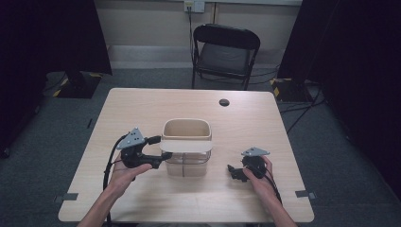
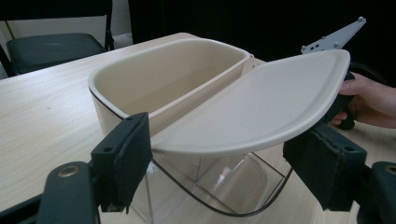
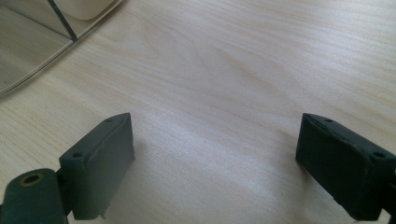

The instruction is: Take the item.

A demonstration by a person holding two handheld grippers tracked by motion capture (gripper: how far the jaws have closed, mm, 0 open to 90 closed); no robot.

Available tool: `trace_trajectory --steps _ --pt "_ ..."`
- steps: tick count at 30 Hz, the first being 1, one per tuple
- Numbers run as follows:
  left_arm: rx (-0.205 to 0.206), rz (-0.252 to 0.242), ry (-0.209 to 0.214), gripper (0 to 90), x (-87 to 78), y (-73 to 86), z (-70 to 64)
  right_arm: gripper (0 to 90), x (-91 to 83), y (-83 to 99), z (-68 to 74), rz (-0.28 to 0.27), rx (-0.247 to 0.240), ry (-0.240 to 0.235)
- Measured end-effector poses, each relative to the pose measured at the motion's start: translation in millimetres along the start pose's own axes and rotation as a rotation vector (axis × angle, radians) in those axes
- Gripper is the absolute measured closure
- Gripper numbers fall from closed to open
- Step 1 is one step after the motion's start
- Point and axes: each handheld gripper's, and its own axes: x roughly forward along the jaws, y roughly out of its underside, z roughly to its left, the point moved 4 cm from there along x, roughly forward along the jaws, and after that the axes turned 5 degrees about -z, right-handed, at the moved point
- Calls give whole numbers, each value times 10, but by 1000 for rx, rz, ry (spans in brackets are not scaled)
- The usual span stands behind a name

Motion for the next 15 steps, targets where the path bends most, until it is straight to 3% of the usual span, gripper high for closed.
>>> trace_trajectory --steps 15 --pt "-1 -12 2 244 13 -21 12 107 1 -1 -1 -1 -1 1"
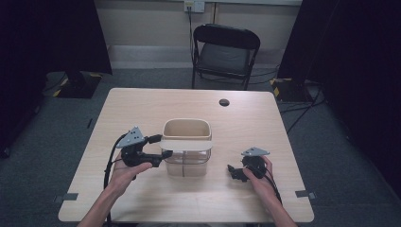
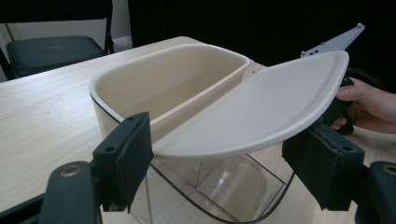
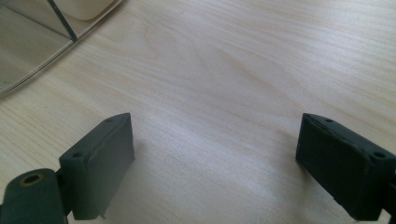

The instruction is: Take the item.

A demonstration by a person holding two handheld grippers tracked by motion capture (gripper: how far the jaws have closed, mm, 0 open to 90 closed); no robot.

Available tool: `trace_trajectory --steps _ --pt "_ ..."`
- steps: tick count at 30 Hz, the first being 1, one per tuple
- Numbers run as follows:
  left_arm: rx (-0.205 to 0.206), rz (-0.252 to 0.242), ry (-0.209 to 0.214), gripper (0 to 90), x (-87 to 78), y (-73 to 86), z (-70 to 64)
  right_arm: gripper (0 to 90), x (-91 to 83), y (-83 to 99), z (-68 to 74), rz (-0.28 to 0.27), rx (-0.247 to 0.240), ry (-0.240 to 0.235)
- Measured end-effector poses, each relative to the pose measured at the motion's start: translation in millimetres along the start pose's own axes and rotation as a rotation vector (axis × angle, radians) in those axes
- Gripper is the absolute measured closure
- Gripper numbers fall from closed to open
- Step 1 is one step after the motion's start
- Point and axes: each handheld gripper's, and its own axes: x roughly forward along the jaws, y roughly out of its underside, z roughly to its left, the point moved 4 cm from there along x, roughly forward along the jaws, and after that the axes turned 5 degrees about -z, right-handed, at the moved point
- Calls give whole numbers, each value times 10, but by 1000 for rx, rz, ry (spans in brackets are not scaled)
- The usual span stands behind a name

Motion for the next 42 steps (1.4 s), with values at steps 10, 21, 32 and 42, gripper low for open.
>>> trace_trajectory --steps 10,21,32,42 --pt "13 14 27 268 47 -67 -49 107 -1 1 1 0 2 0" --pt "9 9 40 316 50 -82 -60 107 -1 1 2 1 2 0" --pt "2 6 46 351 64 -97 -44 106 1 -1 1 1 2 2" --pt "3 5 45 356 79 -97 -39 106 1 -1 1 1 2 2"
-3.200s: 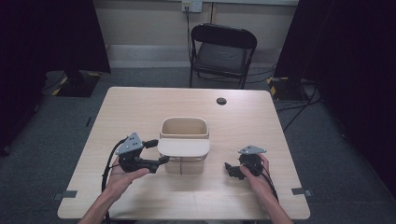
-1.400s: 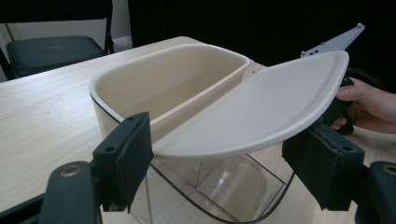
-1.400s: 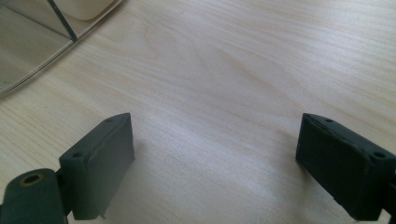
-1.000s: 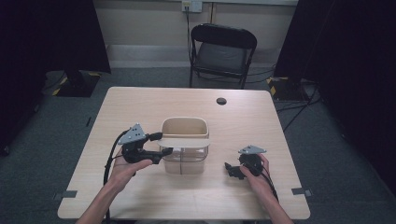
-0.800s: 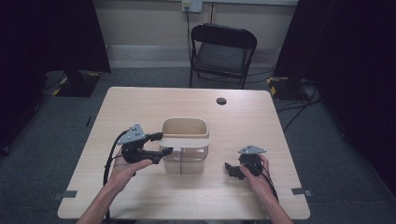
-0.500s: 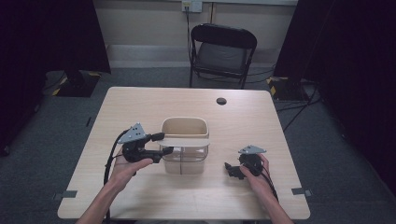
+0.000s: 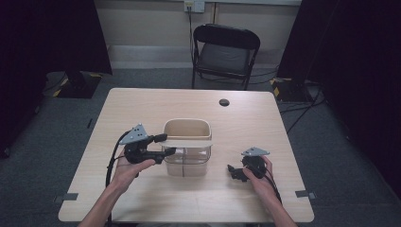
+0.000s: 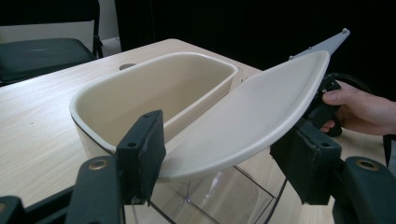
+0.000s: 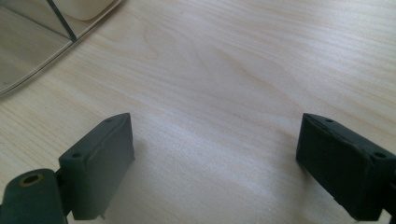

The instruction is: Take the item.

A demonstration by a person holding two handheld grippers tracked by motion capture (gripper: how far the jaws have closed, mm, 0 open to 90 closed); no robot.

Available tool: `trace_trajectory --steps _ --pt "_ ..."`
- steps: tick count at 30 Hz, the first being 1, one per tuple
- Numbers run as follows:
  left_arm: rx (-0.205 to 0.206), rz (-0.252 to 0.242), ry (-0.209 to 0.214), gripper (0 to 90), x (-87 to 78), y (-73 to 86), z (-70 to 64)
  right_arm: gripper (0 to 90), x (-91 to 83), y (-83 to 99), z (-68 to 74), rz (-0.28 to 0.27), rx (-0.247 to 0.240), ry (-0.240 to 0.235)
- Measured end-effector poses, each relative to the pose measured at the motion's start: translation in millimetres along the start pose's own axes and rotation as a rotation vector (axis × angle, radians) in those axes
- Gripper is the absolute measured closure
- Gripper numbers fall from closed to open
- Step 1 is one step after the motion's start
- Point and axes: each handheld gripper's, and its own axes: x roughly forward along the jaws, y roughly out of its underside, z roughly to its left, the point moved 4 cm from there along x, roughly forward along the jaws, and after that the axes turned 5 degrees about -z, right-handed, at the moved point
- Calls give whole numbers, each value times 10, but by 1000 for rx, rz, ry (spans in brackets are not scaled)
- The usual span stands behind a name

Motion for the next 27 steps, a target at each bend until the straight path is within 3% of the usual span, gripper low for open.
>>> trace_trajectory --steps 27 --pt "-14 18 12 396 11 -56 27 106 0 0 0 0 0 0"
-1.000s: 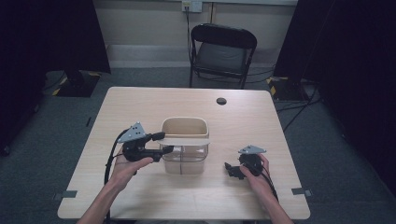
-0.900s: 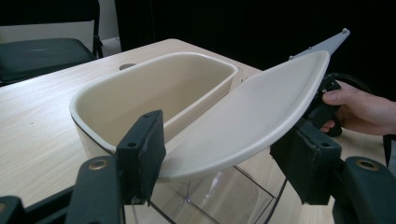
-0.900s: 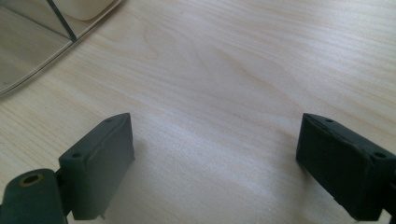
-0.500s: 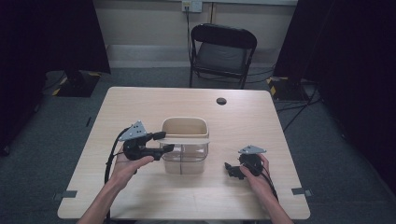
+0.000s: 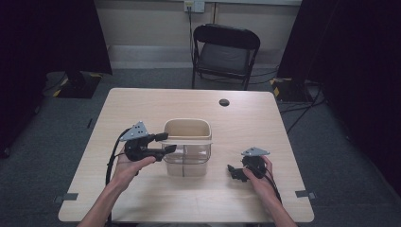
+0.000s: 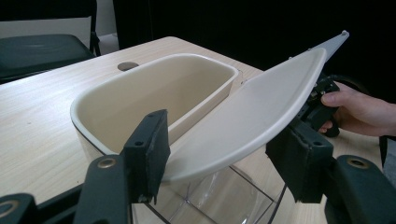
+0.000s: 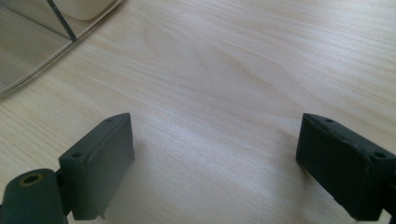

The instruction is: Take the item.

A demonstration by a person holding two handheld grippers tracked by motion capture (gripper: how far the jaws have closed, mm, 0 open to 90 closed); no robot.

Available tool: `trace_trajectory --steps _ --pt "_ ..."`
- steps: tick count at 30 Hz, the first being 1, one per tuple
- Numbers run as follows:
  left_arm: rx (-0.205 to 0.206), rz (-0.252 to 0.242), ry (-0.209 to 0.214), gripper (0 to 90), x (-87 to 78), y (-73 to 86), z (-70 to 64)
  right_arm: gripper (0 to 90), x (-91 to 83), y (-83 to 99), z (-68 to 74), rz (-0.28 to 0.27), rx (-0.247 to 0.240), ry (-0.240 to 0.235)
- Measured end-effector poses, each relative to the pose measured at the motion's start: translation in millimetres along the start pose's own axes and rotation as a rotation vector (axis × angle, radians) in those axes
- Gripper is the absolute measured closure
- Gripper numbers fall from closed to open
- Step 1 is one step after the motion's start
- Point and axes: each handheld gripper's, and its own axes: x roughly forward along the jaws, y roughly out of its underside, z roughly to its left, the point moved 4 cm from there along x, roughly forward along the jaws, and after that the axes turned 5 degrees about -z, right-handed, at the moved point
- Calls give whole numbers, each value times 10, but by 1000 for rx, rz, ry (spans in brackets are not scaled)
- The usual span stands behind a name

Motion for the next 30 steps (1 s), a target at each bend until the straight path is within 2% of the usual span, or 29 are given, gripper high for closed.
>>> trace_trajectory --steps 30 --pt "-24 -6 -3 423 4 -40 32 106 0 0 0 0 0 0"
